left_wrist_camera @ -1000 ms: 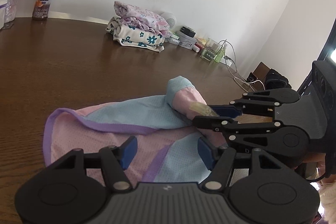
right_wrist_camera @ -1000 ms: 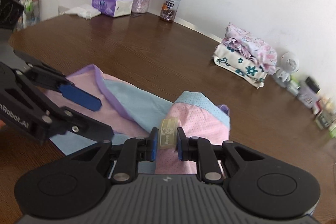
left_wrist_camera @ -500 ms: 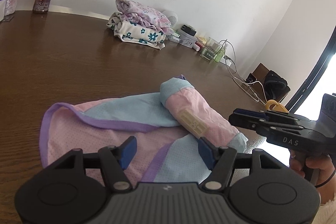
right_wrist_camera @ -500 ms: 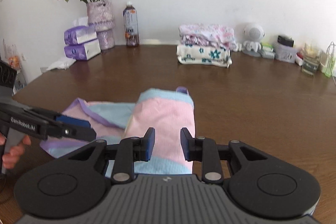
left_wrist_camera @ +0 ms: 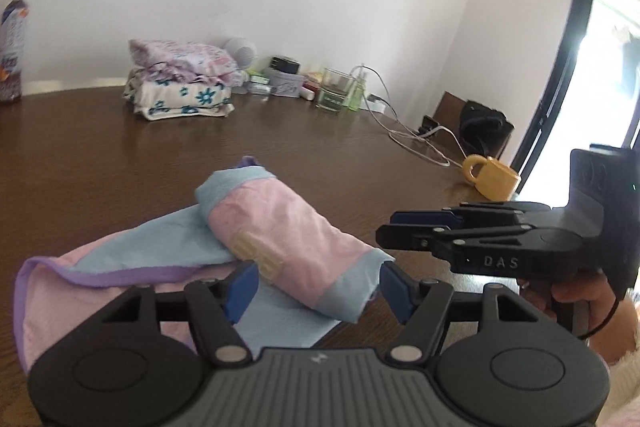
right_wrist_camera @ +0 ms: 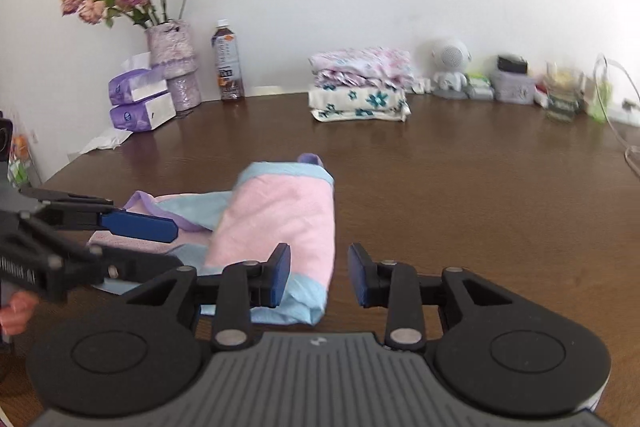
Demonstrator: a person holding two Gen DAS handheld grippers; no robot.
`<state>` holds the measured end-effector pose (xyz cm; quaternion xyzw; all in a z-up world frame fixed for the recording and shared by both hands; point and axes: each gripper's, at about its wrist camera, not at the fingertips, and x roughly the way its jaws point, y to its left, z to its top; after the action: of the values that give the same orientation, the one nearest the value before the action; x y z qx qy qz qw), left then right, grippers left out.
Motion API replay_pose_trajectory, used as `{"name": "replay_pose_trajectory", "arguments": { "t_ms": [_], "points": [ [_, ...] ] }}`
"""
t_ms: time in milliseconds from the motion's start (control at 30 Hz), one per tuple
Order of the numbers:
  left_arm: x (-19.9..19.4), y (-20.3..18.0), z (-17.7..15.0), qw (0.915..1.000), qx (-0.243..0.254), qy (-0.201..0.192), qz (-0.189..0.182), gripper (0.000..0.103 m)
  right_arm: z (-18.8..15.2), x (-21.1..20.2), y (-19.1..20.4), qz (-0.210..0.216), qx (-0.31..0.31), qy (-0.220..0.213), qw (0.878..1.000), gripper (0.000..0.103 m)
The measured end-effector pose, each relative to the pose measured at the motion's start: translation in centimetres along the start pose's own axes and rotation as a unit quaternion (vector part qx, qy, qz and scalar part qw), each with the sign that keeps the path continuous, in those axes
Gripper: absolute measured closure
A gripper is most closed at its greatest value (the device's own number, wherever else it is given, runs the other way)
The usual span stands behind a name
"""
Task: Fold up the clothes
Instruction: 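Roll the held pink end over the garment with the right gripper, then grasp the rolled pink edge again with the right gripper and roll further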
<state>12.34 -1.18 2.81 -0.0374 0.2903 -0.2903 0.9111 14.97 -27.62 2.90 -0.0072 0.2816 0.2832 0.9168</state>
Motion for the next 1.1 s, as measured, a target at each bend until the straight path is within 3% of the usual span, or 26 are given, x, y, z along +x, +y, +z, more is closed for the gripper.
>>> {"name": "replay_pose_trajectory", "arguments": {
  "t_ms": [100,167,233,400,500,600,700,767,933,1000,1067,1100],
  "points": [
    [0.9,-1.9,-0.1,0.999,0.04,0.009,0.017,0.039,-0.6,0.7,-0.5,0.021,0.013,0.011,1.0,0.071],
    [1.0,-2.1,-0.4,0.9984,0.047,0.012,0.029,0.064,-1.1,1.5,-0.3,0.033,0.011,0.025,0.999,0.078],
    [1.0,-2.4,-0.6,0.9976,0.054,0.015,0.041,0.074,-1.3,1.5,-0.3,0.042,0.013,0.025,0.999,0.078],
    [1.2,-3.0,-1.1,0.9948,0.071,0.022,0.07,0.073,-1.4,0.1,-0.8,0.056,0.019,0.003,0.998,0.075],
    [1.3,-3.5,-1.4,0.9925,0.084,0.025,0.085,0.051,-1.7,-0.7,-1.0,0.048,-0.005,0.005,0.999,0.069],
    [1.6,-4.6,-1.5,0.9896,0.11,0.025,0.09,0.049,-2.2,-0.2,-0.8,0.045,-0.017,0.018,0.999,0.066],
    [2.3,-5.4,-1.6,0.9856,0.132,0.026,0.102,0.054,-2.5,0.4,-0.3,0.049,-0.018,0.021,0.998,0.067],
    [2.8,-5.3,-1.7,0.9841,0.136,0.029,0.11,0.077,-2.6,0.7,0.1,0.056,-0.025,0.025,0.998,0.067],
    [2.4,-4.2,-1.8,0.9869,0.113,0.03,0.111,0.081,-2.4,0.6,0.1,0.07,-0.021,0.028,0.997,0.069],
    [1.9,-3.8,-1.7,0.9892,0.095,0.026,0.109,0.075,-2.1,0.2,-0.5,0.086,0.0,0.023,0.996,0.067],
    [1.3,-3.5,-1.7,0.9915,0.077,0.021,0.103,0.057,-2.0,0.2,-0.9,0.082,0.005,0.023,0.996,0.063],
    [1.2,-3.5,-1.7,0.9917,0.076,0.018,0.103,0.056,-1.9,0.3,-1.1,0.079,0.013,0.023,0.997,0.06]
  ]
}}
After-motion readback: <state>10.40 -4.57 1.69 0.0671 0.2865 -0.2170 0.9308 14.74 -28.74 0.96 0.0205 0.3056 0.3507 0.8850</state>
